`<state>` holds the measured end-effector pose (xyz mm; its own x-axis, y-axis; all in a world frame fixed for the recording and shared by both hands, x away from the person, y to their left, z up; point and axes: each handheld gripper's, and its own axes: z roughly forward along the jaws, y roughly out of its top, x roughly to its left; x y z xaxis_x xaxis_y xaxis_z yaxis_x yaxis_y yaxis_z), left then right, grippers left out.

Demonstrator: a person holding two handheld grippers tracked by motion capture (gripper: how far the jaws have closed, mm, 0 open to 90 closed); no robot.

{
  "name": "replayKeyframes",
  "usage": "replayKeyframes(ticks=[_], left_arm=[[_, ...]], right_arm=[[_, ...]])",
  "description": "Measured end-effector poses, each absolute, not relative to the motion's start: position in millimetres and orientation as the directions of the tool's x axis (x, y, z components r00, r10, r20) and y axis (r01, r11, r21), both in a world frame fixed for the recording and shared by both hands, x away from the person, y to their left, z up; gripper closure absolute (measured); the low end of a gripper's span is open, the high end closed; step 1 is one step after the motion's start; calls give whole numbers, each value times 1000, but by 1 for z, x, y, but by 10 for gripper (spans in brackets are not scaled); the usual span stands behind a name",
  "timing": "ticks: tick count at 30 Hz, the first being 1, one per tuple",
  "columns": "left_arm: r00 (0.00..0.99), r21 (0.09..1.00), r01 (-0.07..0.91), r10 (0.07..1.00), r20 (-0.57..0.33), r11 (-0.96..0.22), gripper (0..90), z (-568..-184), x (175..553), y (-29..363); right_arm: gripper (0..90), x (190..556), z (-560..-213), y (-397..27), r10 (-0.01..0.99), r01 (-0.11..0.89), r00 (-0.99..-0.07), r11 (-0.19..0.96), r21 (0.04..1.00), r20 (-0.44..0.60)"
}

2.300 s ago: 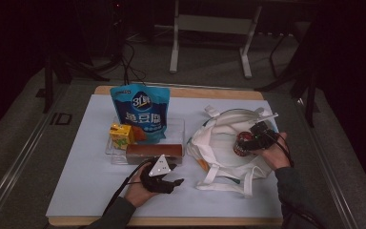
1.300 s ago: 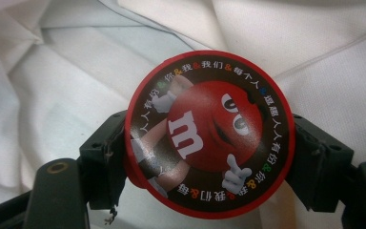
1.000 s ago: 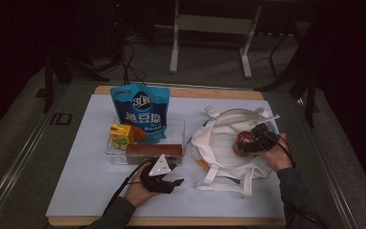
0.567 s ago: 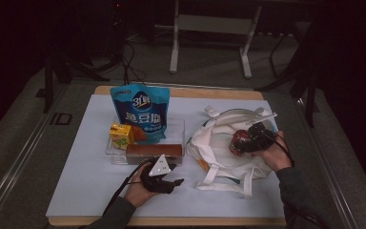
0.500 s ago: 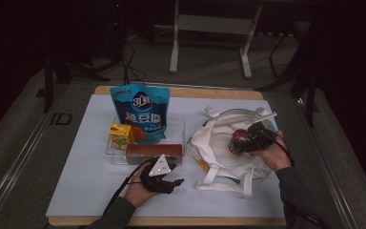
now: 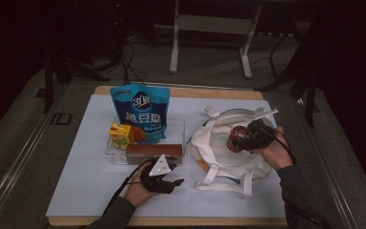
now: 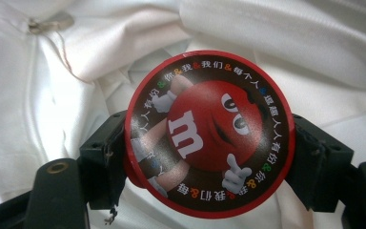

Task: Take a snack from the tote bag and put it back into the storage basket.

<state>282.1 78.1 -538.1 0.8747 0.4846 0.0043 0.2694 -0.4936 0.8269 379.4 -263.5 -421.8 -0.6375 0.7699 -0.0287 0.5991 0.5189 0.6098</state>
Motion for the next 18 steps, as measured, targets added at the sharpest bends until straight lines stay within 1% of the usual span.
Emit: replayKeyframes(ticks=[18], left_arm=[[875,827,268,484,6,-495,390,-538,282,78]], right_arm=[[255,374,-395,-251,733,549,-679,548,631,-45]])
